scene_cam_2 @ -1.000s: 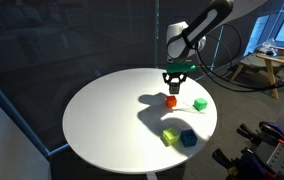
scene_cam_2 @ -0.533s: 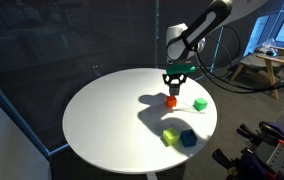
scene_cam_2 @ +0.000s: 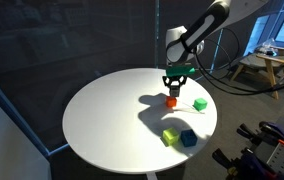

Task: Pick up the gray block from the table and put it on the orange block

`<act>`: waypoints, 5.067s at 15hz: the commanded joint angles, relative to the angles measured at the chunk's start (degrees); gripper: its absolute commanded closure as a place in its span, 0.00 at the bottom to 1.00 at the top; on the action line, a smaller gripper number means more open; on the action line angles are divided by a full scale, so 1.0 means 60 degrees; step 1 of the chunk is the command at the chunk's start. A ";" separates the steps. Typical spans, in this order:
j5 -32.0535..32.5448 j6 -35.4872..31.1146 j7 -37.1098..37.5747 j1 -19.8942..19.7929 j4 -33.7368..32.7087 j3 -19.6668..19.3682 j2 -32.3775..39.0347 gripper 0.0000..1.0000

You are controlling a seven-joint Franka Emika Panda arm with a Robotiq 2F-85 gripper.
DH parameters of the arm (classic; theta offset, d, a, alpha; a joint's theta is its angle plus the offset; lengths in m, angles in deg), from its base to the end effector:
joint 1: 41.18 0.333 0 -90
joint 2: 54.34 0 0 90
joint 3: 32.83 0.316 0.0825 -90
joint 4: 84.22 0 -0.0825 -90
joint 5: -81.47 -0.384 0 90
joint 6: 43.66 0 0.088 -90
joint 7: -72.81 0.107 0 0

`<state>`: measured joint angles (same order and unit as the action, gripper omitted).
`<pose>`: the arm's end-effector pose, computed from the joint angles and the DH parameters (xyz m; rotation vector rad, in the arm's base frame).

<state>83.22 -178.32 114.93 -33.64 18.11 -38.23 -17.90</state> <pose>0.6491 0.0279 0.1924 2.8794 -0.9849 -0.0536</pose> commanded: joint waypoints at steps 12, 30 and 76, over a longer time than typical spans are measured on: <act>0.0042 0.0106 -0.0004 0.0151 -0.0578 -0.0154 0.0341 0.71; 0.0024 0.0181 -0.0035 0.0178 -0.0780 -0.0233 0.0628 0.01; 0.0000 -0.0209 -0.1922 -0.0075 0.3925 0.0510 -0.4868 0.00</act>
<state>83.22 -179.22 104.13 -32.99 39.49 -36.23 -43.38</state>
